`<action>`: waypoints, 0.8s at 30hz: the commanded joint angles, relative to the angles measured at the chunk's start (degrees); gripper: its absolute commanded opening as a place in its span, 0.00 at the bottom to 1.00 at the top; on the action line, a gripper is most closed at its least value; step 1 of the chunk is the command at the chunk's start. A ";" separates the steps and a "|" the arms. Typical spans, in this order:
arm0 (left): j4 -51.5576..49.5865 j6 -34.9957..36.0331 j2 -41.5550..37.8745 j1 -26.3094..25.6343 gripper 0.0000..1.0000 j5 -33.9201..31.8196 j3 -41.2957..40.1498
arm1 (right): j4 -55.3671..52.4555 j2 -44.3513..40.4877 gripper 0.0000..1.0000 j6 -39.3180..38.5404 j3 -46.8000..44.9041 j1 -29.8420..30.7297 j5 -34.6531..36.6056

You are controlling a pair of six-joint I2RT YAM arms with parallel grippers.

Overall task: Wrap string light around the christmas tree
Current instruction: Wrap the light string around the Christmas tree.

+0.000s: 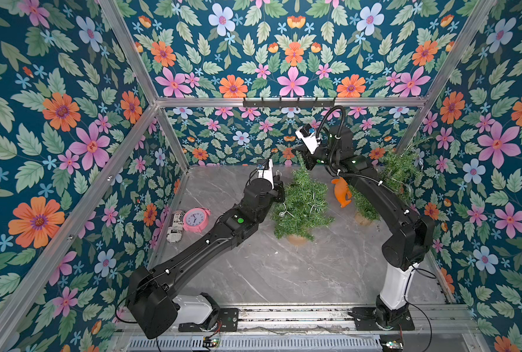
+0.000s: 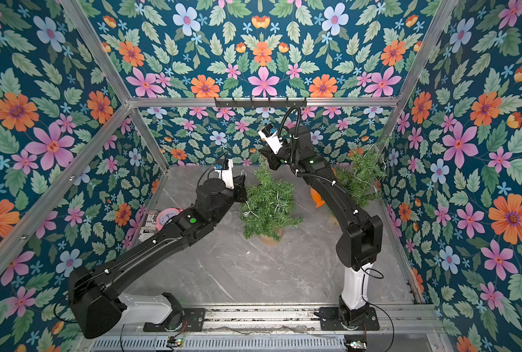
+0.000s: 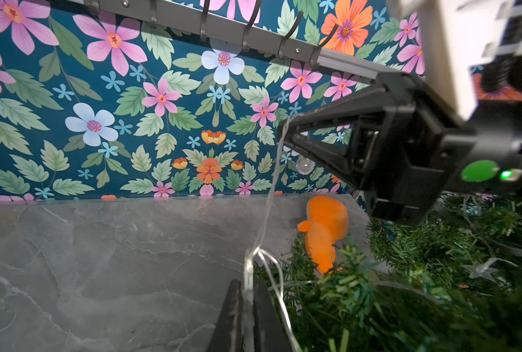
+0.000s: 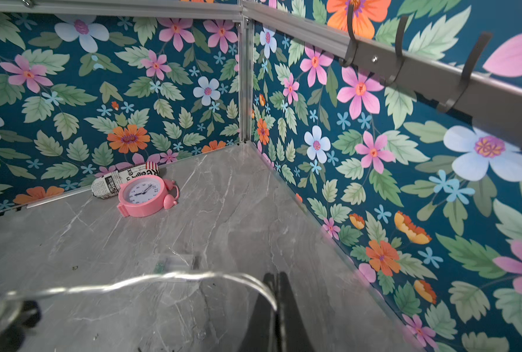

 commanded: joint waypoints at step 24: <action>-2.61 -1.63 -12.40 -0.06 0.82 1.56 -6.37 | 2.70 -2.63 0.00 2.71 -8.26 -5.31 3.07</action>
